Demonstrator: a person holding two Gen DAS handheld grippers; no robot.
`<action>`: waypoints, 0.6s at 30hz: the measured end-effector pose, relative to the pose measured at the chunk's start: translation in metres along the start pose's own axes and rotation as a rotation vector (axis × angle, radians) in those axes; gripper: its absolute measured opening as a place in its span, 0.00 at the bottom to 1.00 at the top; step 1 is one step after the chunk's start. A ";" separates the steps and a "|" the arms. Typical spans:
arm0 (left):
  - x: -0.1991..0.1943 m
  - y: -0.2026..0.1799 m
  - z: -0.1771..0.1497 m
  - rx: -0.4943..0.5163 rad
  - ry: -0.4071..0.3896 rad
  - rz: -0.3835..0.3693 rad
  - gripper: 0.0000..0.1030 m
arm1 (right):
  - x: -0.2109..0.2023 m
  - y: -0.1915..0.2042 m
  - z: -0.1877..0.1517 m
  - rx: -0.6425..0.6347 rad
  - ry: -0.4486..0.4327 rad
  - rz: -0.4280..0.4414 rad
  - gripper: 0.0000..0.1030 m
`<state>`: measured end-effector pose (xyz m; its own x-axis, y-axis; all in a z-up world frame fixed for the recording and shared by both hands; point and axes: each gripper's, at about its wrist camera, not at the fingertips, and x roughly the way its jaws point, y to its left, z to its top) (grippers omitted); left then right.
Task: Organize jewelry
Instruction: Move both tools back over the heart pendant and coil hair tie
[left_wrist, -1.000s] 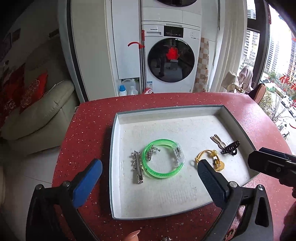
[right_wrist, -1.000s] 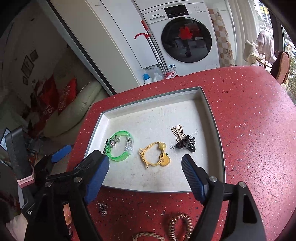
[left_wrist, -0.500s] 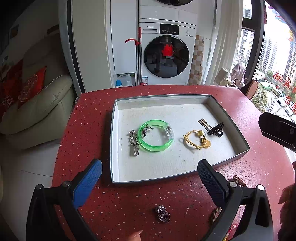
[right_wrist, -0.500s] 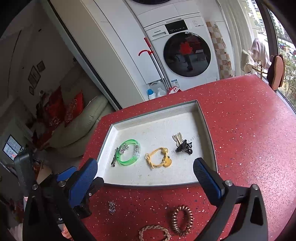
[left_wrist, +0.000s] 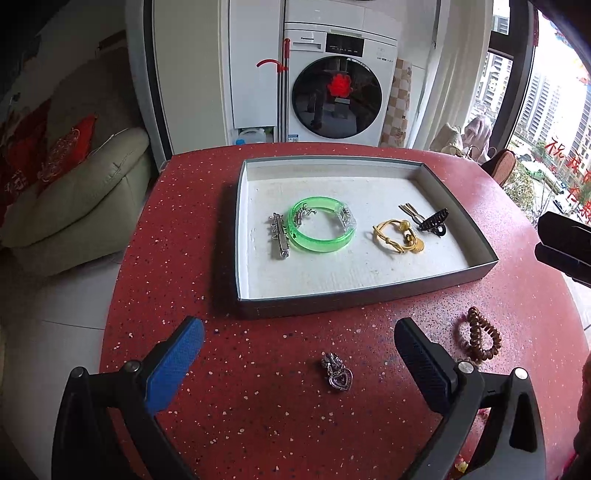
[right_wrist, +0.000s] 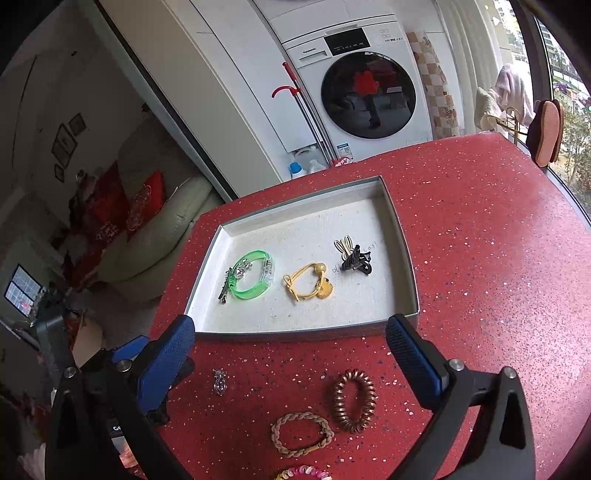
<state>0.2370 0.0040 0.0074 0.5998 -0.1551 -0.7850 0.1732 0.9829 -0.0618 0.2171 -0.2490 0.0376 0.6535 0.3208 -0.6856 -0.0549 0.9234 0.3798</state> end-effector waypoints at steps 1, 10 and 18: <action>0.000 0.001 -0.003 -0.002 0.005 0.000 1.00 | -0.001 -0.002 -0.002 -0.001 0.007 -0.007 1.00; 0.001 0.005 -0.021 -0.021 0.041 0.005 1.00 | -0.006 -0.024 -0.022 0.012 0.060 -0.059 1.00; 0.002 0.006 -0.031 -0.023 0.058 0.002 1.00 | -0.011 -0.041 -0.038 0.019 0.095 -0.099 1.00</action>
<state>0.2146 0.0131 -0.0137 0.5535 -0.1474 -0.8197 0.1534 0.9854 -0.0736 0.1831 -0.2824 0.0062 0.5805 0.2480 -0.7755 0.0207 0.9477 0.3186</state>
